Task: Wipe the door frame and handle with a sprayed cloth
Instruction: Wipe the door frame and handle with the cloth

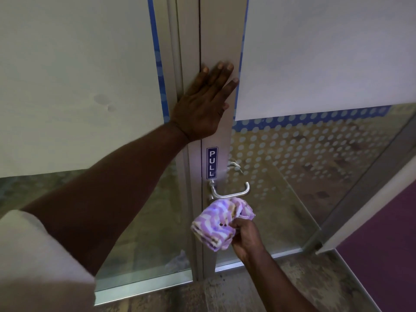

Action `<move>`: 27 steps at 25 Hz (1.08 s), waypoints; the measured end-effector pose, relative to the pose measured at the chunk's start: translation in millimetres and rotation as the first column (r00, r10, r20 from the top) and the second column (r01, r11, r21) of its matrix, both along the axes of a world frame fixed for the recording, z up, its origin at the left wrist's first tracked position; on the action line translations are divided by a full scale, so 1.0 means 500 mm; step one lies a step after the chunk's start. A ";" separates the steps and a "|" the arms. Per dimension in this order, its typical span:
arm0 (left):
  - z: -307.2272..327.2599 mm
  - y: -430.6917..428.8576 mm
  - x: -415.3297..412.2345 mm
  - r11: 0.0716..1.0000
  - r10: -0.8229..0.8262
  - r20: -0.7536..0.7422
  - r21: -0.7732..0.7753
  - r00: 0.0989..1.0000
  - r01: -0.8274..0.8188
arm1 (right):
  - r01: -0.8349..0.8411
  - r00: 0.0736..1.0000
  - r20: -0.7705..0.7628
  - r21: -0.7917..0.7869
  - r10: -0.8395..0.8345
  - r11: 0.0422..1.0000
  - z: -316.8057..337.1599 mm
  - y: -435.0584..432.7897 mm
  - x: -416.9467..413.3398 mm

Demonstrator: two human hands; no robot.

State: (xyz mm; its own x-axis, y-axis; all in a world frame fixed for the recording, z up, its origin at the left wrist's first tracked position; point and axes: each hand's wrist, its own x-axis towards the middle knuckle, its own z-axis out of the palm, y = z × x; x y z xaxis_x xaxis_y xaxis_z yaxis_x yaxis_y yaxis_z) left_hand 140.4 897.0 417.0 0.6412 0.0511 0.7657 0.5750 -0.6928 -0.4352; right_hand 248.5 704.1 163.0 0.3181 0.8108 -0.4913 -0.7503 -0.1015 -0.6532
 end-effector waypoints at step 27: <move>-0.144 -0.310 -0.022 -0.405 0.146 0.658 -0.642 0.739 0.651 | -0.223 0.803 0.596 0.333 -0.022 0.916 0.327 -0.146 0.129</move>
